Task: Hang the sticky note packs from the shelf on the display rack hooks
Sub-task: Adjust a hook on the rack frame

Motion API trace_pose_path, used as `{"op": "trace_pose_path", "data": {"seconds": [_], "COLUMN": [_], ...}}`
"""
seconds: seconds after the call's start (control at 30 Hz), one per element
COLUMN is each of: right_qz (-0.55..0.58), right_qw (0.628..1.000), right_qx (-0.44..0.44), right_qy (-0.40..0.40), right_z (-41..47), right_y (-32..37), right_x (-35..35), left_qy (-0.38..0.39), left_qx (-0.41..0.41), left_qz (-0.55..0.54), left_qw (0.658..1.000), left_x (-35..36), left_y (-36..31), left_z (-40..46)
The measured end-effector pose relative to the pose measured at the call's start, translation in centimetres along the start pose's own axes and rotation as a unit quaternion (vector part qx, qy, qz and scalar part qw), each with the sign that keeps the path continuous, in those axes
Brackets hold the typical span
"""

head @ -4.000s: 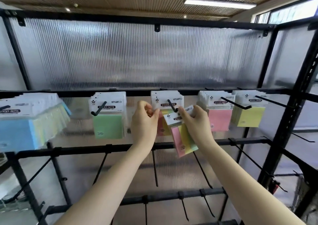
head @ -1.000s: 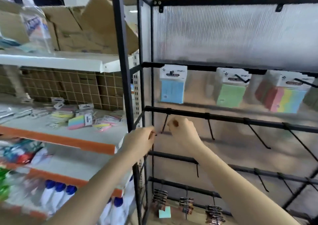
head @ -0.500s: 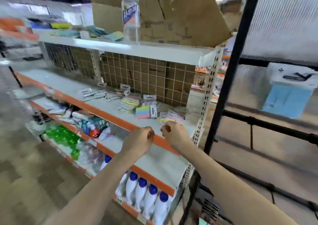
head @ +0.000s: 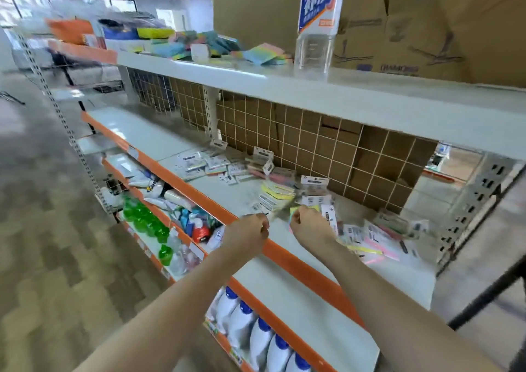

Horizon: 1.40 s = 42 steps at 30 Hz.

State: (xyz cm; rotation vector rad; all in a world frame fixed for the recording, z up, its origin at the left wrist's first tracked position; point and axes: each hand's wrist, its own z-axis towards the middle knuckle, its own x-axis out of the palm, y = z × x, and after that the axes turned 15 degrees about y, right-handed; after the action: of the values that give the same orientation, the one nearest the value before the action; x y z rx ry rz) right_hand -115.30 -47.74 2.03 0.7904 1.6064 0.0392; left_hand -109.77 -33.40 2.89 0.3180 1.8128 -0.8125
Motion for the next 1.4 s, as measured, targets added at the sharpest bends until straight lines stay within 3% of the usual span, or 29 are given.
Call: {"op": "trace_pose_path", "data": {"seconds": [0.27,0.5,0.9,1.13,1.23,1.4], "right_qz": [-0.065,-0.058,-0.038,-0.087,-0.074,-0.065], "right_qw": [0.988,0.958,0.934,0.925,0.92,0.921], "right_qx": [0.132,0.271,0.318,0.331,0.34,0.324], "right_qy": [-0.035,-0.068,-0.16,-0.164,-0.179,-0.205], "right_z": [6.1,9.8,10.1,10.1,10.1,9.9], "right_y": [0.3,-0.2,0.9,1.5,1.5,1.7], "right_x": [1.7,3.8,8.3,8.9,8.8,8.8], "left_qy": [0.001,-0.046,-0.018,-0.08,-0.154,-0.171], "left_qx": [0.043,0.162,0.3,0.316,0.363,0.414], "left_qz": [0.0,0.084,0.096,0.113,0.064,-0.023], "left_qw": [0.999,0.982,0.949,0.939,0.917,0.894], "left_x": [0.2,-0.1,0.5,0.4,0.8,1.1], "left_y": [3.7,5.5,7.1,7.6,8.9,11.2], "left_z": [7.5,15.3,22.3,21.6,21.2,21.0]}}
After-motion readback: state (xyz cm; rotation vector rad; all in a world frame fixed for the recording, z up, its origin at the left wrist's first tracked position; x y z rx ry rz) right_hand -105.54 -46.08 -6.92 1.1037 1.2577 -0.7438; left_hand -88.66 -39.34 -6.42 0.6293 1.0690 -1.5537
